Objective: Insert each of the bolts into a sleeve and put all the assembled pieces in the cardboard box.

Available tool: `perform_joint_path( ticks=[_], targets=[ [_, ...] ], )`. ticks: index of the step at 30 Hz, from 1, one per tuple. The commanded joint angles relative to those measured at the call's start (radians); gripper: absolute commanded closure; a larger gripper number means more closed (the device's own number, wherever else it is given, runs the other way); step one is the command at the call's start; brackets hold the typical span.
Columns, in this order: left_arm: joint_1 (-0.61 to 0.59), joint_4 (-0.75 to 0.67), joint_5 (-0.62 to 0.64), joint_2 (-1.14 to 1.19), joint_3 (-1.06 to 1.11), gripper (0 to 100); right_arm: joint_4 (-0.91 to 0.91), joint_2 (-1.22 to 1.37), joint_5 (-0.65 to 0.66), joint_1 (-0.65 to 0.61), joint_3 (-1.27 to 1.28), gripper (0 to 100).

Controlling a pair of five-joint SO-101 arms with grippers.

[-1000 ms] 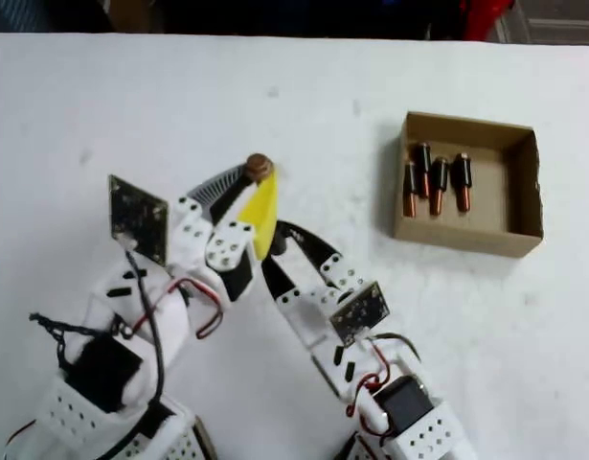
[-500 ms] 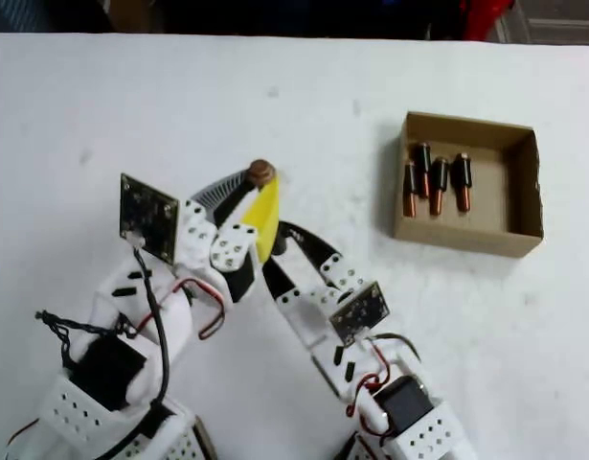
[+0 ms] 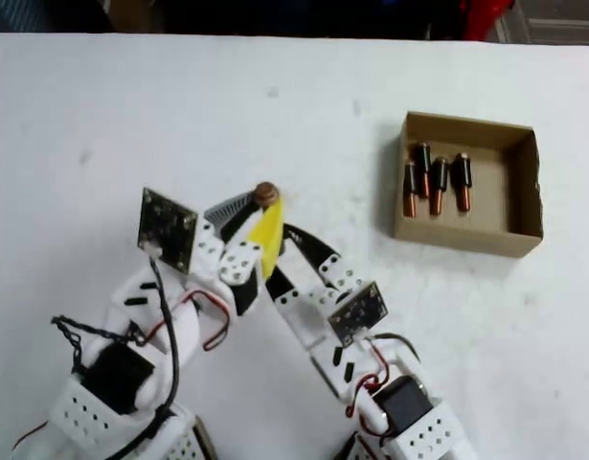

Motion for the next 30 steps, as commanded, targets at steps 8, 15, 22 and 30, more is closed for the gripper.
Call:
perform_joint_path(
  ticks=[8,15,22,30],
  targets=[
    [0.01,-0.002,-0.012,-0.173,0.143,98,-0.024,-0.013,0.014,0.002,0.006,98.1],
    [0.012,0.038,-0.011,-0.173,0.147,98,-0.024,-0.013,0.014,0.002,0.006,98.1],
    [0.01,0.087,-0.012,-0.174,0.147,98,-0.024,-0.013,0.014,0.002,0.006,98.1],
    [0.002,0.086,-0.014,-0.174,0.146,94,-0.024,-0.013,0.014,0.002,0.006,98.1]
  ],
)
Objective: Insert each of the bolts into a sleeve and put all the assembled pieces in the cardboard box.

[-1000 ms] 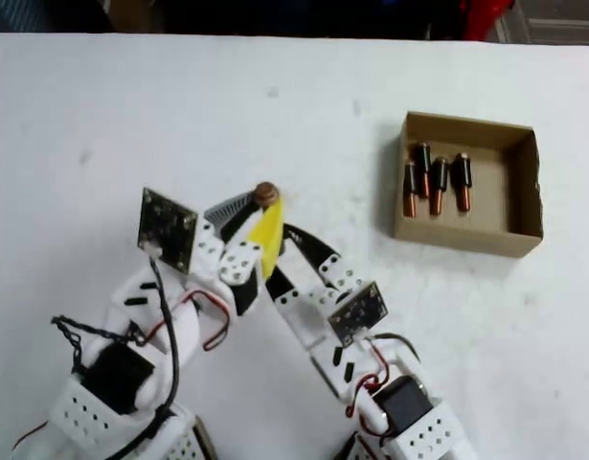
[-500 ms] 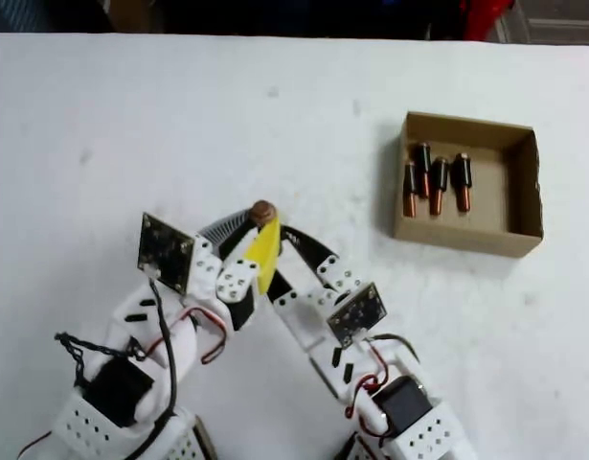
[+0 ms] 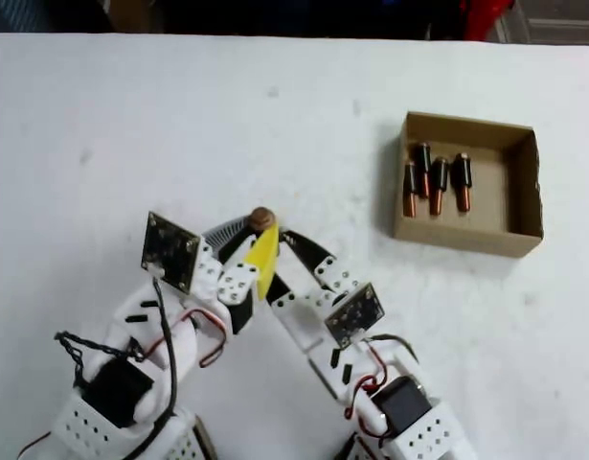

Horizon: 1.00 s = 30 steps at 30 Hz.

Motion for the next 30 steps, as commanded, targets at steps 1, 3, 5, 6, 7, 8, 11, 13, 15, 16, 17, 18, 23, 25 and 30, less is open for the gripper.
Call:
perform_joint_path(
  ticks=[1,3,5,6,7,8,11,13,15,16,17,18,23,25,30],
  targets=[
    [-0.002,0.023,-0.012,-0.015,-0.006,91,-0.024,-0.013,0.014,0.004,0.006,98.1],
    [-0.002,0.026,-0.009,-0.015,-0.005,81,-0.024,-0.013,0.014,0.004,0.006,98.1],
    [-0.002,0.026,-0.006,-0.015,-0.005,73,-0.024,-0.013,0.014,0.004,0.006,98.1],
    [-0.002,0.026,-0.006,-0.015,-0.005,70,-0.024,-0.013,0.014,0.004,0.006,98.1],
    [-0.004,0.026,-0.006,-0.015,-0.005,69,-0.024,-0.013,0.014,0.004,0.006,98.1],
    [-0.004,0.026,-0.006,-0.015,-0.005,70,-0.024,-0.013,0.014,0.004,0.006,98.1],
    [-0.035,0.018,-0.009,-0.016,-0.012,72,-0.024,-0.013,0.014,0.004,0.006,98.1],
    [-0.065,0.003,-0.012,-0.016,-0.014,72,-0.024,-0.013,0.014,0.004,0.006,98.1],
    [-0.093,-0.02,-0.012,-0.016,-0.012,72,-0.024,-0.013,0.014,0.004,0.006,98.1],
    [-0.105,-0.034,-0.012,-0.016,-0.012,72,-0.024,-0.013,0.015,0.004,0.006,98.1],
    [-0.113,-0.048,-0.012,-0.016,-0.014,72,-0.024,-0.013,0.015,0.004,0.006,98.1],
    [-0.12,-0.061,-0.012,-0.016,-0.014,72,-0.024,-0.013,0.015,0.004,0.006,98.1],
    [-0.143,-0.08,-0.012,-0.018,-0.106,72,-0.024,-0.013,0.015,0.004,0.006,98.1],
    [-0.143,-0.048,-0.02,-0.018,-0.169,72,-0.024,-0.013,0.015,0.004,0.006,98.1],
    [-0.168,0.157,-0.13,-0.016,-0.333,74,-0.024,-0.012,0.015,0.004,0.006,98.1]
  ],
)
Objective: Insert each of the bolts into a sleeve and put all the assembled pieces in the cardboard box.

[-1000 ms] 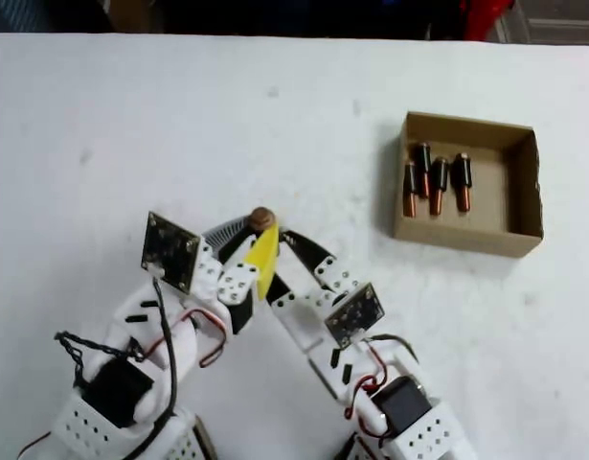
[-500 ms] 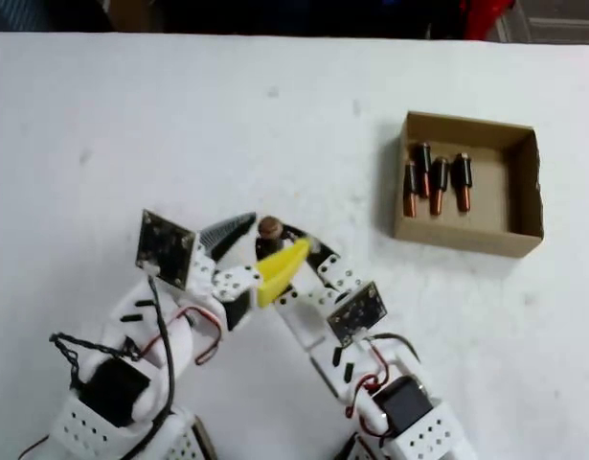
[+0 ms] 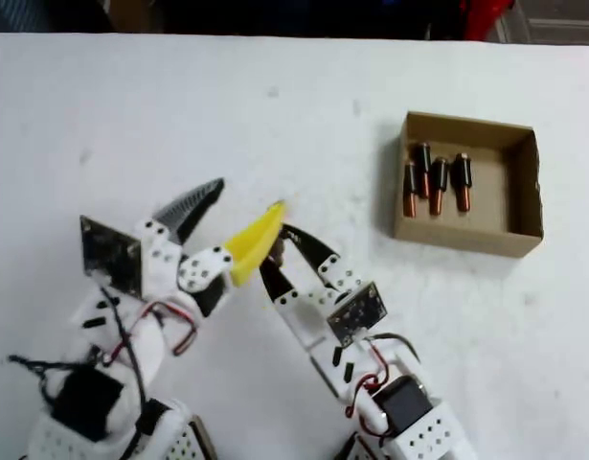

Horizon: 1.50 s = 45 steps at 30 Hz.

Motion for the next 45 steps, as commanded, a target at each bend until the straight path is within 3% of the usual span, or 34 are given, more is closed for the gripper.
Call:
perform_joint_path(
  ticks=[1,7,10,26,30,40,45],
  targets=[
    [-0.059,0.172,-0.068,-0.012,-0.184,76,-0.024,-0.012,0.012,-0.002,0.006,98.1],
    [-0.278,0.281,-0.069,-0.012,-0.288,99,-0.008,-0.012,0.012,-0.001,0.006,98.1],
    [-0.338,0.351,-0.069,-0.012,-0.287,95,-0.001,-0.013,0.012,-0.001,0.006,98.1],
    [-0.42,0.623,-0.072,-0.013,-0.292,98,0.012,-0.013,0.012,-0.001,0.006,98.1],
    [-0.424,0.689,-0.135,-0.019,-0.293,98,0.012,-0.013,0.012,-0.001,0.006,98.1],
    [-0.42,0.71,-0.164,-0.314,-0.103,98,0.012,-0.013,0.012,-0.001,0.006,98.1],
    [-0.426,0.71,-0.19,-0.329,-0.023,98,0.012,-0.013,0.012,0.016,0.006,98.1]
  ],
)
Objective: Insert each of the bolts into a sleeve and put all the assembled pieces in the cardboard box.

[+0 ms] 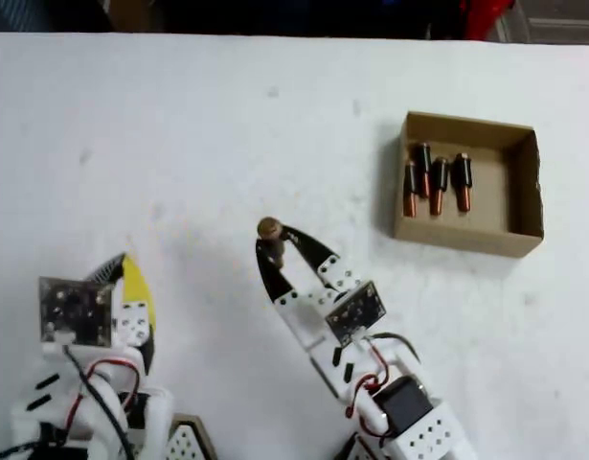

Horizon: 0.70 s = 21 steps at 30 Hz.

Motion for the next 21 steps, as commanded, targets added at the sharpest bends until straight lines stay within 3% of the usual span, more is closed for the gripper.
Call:
perform_joint_path(
  ticks=[1,21],
  targets=[
    [-0.008,-0.005,-0.012,-0.007,0.051,98,-0.004,-0.013,0.012,0.027,0.006,98.1],
    [-0.008,-0.12,-0.012,-0.007,0.517,98,-0.005,-0.013,0.012,0.051,0.006,98.1]
  ],
)
